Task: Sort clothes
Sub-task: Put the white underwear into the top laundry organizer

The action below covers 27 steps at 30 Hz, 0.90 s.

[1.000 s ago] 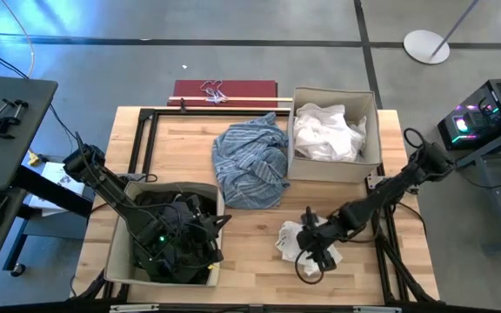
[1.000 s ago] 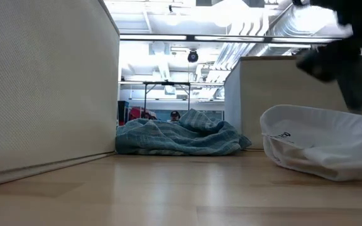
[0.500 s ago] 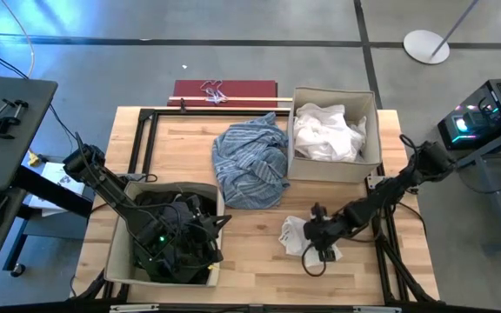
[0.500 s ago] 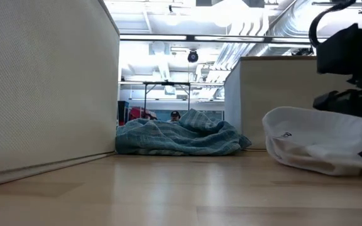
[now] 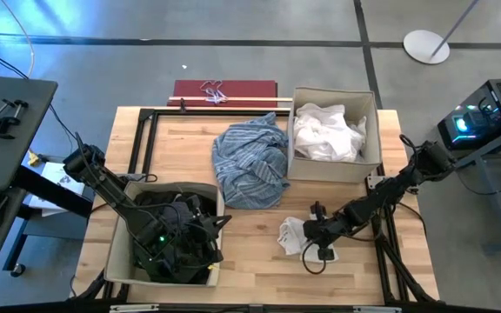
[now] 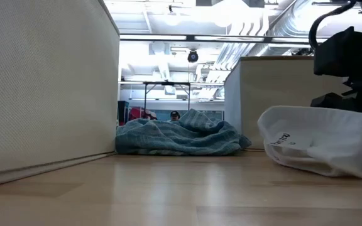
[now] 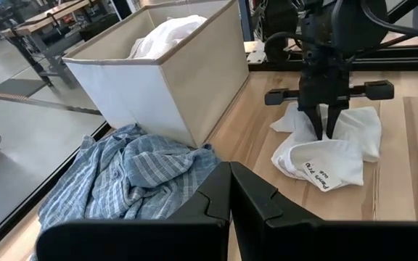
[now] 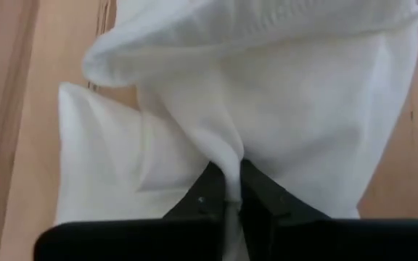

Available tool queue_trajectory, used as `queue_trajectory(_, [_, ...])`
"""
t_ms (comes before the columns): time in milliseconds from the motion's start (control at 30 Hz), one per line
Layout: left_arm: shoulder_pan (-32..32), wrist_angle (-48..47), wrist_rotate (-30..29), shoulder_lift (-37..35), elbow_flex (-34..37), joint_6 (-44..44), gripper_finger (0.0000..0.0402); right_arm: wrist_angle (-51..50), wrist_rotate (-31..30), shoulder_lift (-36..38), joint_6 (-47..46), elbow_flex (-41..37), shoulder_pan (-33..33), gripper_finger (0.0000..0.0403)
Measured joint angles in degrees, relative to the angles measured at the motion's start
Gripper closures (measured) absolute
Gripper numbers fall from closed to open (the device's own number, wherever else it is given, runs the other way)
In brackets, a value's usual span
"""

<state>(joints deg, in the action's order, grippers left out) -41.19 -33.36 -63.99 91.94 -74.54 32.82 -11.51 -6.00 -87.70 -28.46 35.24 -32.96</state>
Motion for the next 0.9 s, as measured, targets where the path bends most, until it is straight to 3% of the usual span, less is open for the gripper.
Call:
queue_trajectory(200, [0.0,0.0,-0.01,0.0,0.0,0.0,0.0402,-7.13,0.59,-0.15,2.99,9.8,-0.04,0.0398])
queue_trajectory(400, [0.02,-0.15,-0.02,0.0,0.0,-0.02,0.0401,-22.78,-5.68,-0.06,8.7,26.54,-0.04,0.04])
queue_trajectory(600, [0.02,-0.09,-0.02,0.0,0.0,-0.01,0.0402,-37.22,-16.16,0.02,14.52,45.18,-0.35,0.0401])
queue_trajectory(900, [0.02,-0.04,-0.02,0.0,0.0,-0.02,0.0401,-50.21,-40.05,0.15,24.94,68.87,-1.09,0.0402])
